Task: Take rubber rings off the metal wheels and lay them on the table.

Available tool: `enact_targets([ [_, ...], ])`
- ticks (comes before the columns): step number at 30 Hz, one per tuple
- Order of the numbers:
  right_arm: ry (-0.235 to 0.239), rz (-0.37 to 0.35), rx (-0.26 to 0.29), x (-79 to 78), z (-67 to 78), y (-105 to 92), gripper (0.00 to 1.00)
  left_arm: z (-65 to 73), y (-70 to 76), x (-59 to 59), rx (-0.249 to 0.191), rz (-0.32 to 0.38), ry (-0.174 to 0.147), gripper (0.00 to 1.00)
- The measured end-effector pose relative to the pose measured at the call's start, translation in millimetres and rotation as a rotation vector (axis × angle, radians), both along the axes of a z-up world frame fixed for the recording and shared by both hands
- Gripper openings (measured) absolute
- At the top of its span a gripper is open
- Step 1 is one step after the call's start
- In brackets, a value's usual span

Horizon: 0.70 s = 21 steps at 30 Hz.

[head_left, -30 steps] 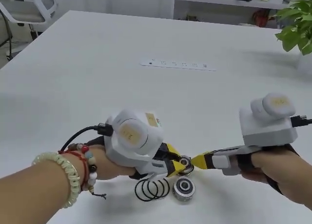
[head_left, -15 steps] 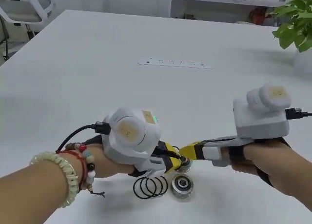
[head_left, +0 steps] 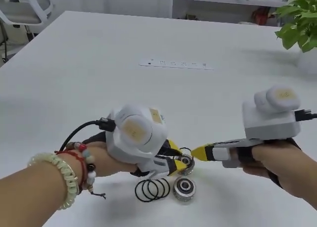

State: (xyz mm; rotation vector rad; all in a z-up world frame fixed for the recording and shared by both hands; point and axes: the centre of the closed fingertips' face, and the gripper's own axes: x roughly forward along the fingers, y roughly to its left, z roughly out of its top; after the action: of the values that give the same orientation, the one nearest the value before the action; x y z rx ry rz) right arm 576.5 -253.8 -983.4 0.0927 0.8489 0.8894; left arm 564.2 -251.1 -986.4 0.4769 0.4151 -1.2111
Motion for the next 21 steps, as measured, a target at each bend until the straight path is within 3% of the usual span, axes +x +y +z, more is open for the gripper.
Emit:
enact_targets([
  [5,-0.003,-0.011,0.012,2.0,3.5,0.0,0.00,17.0,-1.6,0.1,-0.040,0.000,0.003,0.24],
  [10,-0.025,-0.023,0.038,4.4,14.8,1.6,0.00,35.1,-0.5,-1.8,-0.059,-0.005,0.010,0.38],
  [12,-0.031,-0.023,0.046,4.2,17.7,2.6,0.00,46.5,1.0,-3.4,-0.076,-0.014,-0.004,0.41],
  [16,-0.058,-0.016,0.036,6.1,20.9,3.0,0.00,54.8,10.2,-2.3,-0.027,-0.023,-0.046,0.37],
  [21,-0.082,0.004,0.025,5.6,24.2,5.2,0.00,73.3,22.5,-4.6,-0.032,-0.014,-0.033,0.45],
])
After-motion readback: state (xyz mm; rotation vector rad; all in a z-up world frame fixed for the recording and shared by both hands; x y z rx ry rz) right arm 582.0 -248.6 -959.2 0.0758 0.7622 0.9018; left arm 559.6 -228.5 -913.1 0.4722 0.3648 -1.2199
